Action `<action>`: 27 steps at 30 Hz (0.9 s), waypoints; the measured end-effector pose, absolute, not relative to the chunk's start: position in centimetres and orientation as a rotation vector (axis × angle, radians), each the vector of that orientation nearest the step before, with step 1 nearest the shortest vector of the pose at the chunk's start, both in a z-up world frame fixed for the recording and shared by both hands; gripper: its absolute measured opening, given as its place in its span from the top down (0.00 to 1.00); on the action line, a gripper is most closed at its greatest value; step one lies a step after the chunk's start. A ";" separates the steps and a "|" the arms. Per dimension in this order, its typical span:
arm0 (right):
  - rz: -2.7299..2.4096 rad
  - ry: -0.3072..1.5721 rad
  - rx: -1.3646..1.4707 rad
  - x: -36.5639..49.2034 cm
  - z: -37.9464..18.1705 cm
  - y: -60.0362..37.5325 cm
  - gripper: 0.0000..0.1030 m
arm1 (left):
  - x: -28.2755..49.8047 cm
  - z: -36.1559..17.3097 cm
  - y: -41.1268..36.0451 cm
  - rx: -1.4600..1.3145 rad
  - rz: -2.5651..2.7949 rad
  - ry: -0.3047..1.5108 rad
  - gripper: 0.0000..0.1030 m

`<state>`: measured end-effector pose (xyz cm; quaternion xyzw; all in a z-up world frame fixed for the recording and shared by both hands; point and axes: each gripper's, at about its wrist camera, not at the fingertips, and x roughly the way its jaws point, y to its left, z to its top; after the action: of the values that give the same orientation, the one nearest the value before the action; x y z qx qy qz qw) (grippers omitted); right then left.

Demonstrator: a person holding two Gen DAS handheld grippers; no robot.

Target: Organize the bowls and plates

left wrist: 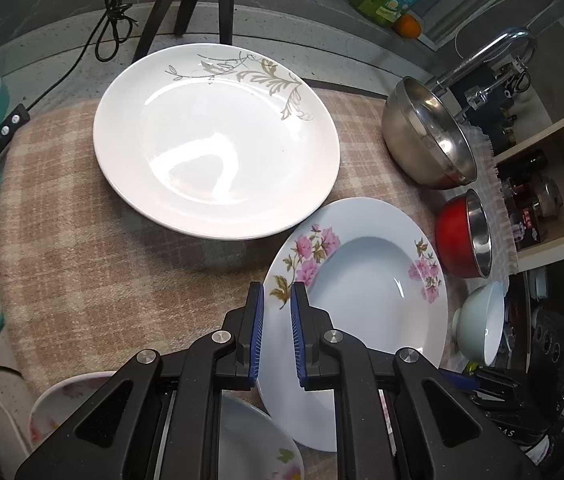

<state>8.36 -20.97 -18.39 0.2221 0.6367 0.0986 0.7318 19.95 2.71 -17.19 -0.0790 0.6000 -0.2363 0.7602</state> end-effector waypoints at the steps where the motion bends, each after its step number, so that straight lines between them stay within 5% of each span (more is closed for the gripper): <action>1: 0.214 1.400 0.497 8.4 -18.4 -21.1 0.77 | 20.0 -17.2 2.6 -0.169 -0.519 1.307 0.89; 27: 0.183 1.386 0.481 8.6 -18.7 -21.1 0.78 | 20.9 -16.6 -0.5 -0.027 -0.578 1.281 0.94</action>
<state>8.62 -21.13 -18.67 0.2191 0.6316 0.0834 0.7390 20.89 -0.46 -16.57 -0.0126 0.5891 -0.2658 0.7630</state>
